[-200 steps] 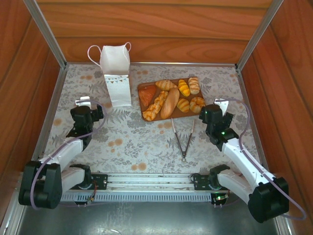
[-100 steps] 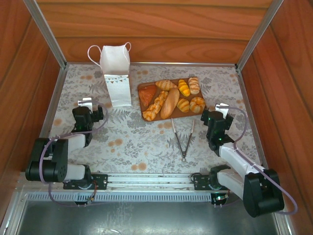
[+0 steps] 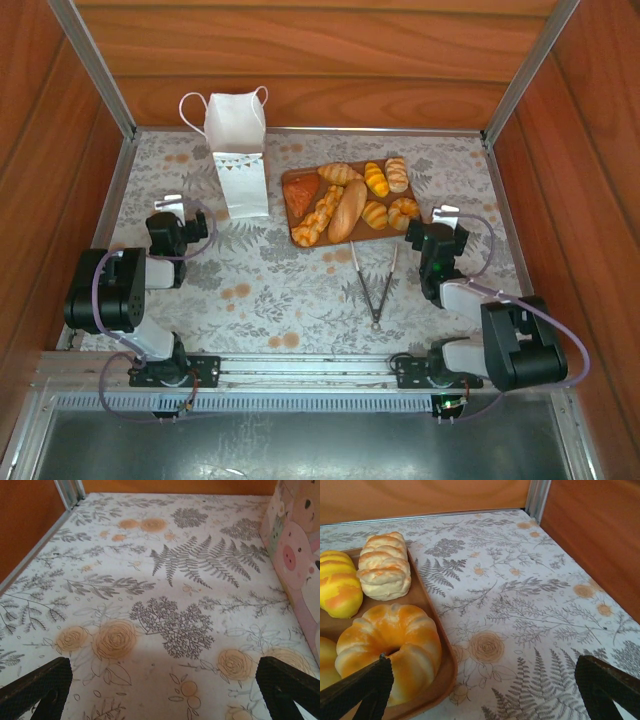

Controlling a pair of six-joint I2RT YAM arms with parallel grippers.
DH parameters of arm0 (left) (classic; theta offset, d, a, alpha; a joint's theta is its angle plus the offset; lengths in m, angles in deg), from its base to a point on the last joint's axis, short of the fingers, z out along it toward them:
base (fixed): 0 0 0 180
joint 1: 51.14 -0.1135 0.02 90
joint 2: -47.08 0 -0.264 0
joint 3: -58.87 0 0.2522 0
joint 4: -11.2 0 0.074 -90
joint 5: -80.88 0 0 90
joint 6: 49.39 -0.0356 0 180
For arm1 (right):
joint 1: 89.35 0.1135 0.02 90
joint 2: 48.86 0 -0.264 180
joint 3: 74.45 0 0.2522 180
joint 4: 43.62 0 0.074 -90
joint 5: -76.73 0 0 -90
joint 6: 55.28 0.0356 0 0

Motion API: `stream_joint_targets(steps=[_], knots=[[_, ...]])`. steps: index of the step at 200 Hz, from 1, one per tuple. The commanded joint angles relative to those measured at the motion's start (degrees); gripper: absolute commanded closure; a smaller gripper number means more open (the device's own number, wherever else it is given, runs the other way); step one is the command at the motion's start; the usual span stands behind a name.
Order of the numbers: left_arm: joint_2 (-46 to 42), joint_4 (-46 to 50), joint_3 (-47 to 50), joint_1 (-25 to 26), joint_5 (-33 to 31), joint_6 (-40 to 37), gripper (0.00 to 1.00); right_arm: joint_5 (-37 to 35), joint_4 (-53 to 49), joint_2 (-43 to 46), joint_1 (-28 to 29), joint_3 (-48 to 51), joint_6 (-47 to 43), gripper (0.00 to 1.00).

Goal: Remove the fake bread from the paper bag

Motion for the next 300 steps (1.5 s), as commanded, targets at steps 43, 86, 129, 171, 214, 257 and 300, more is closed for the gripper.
stream_joint_targets(steps=[43,86,129,171,214,257,300], knots=[[-0.50,-1.06,-0.50,-0.33,0.11,0.72,0.00,11.99,9.93,-12.84,-5.27,-4.50,-3.29,0.00],[-0.41,-0.94,-0.50,-0.35,0.11,0.69,0.00,24.54,4.92,-13.15,-10.73,-7.23,-1.82,0.00],[-0.42,-0.94,-0.58,-0.26,0.13,0.61,0.00,24.51,4.21,-13.05,-10.71,-7.51,-2.01,0.00],[-0.40,-0.85,-0.66,-0.25,-0.04,0.52,0.00,24.49,4.08,-12.98,-10.61,-7.58,-2.09,0.00],[-0.41,-0.92,-0.60,-0.20,0.01,0.52,0.00,24.46,4.02,-13.02,-10.61,-7.62,-2.12,0.00],[-0.41,-0.85,-0.67,-0.23,-0.07,0.52,0.00,24.40,3.82,-13.08,-10.61,-7.77,-2.12,0.00],[-0.41,-0.87,-0.65,-0.16,-0.07,0.52,0.00,24.54,3.26,-13.25,-10.44,-8.11,-2.47,0.00]])
